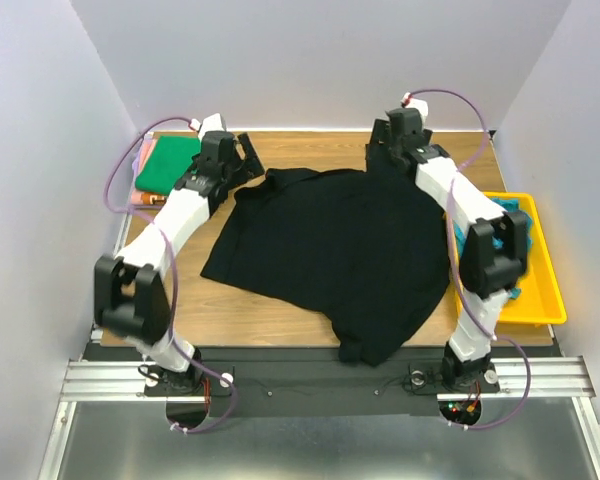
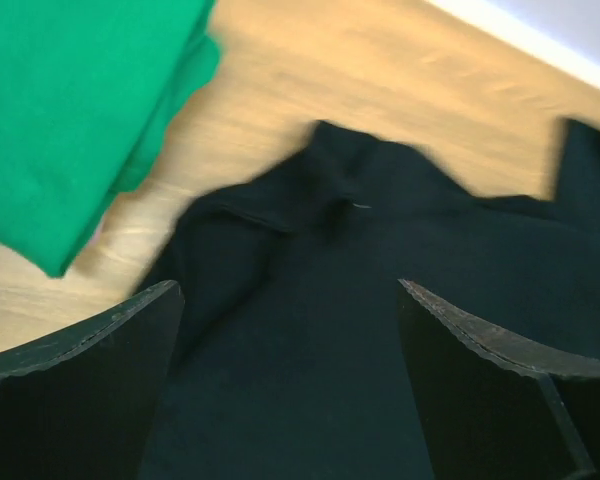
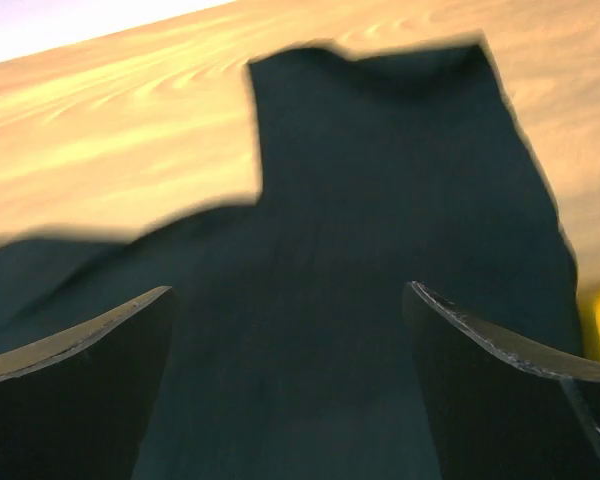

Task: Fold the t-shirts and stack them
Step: Flatten the tshirt out

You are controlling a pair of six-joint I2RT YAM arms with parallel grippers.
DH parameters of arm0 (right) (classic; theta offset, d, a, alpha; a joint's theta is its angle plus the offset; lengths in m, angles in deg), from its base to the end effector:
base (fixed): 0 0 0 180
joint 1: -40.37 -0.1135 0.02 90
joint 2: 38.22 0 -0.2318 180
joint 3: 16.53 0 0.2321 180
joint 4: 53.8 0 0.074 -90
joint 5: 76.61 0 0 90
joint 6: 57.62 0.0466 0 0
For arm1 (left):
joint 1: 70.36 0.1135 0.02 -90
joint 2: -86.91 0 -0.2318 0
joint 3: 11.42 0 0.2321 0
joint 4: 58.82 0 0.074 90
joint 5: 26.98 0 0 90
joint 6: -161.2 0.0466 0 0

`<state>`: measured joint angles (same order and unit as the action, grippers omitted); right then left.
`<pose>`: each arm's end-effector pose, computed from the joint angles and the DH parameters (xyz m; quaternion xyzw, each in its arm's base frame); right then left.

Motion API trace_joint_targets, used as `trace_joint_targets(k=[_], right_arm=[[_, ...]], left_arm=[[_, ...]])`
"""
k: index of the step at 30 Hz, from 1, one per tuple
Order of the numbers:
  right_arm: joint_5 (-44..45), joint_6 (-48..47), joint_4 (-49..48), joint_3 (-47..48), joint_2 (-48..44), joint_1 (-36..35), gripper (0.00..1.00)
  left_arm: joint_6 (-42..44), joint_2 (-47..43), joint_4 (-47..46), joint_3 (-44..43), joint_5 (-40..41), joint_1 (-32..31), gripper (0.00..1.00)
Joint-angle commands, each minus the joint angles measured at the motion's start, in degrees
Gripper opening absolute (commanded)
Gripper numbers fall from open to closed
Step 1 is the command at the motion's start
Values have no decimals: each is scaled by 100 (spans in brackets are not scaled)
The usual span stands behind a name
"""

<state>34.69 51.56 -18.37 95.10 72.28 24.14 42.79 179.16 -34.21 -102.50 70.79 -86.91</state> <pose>0.4178 0.1040 0.2690 0.1087 0.8664 -0.0160 0.4871 0.3559 -0.0992 0.2881 -0.1231 0.8368 -0.1497 0.5120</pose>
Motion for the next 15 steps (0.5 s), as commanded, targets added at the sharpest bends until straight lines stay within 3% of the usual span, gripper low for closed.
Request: trace_joint_targets(k=[1,7,15], right_arm=[[-1038,532,-348,-1027,-1458,-56,100],[-1918,947,-805,-3366,-2286,-345,100],[-2104,1413,-1218,-4943,-2744,-680,100]], left_arm=[[159,-804,-365,752,418,-461,99],[335,-436,-348,623,296,-840,98],[257,871,-287,-27,76,-1007,98]])
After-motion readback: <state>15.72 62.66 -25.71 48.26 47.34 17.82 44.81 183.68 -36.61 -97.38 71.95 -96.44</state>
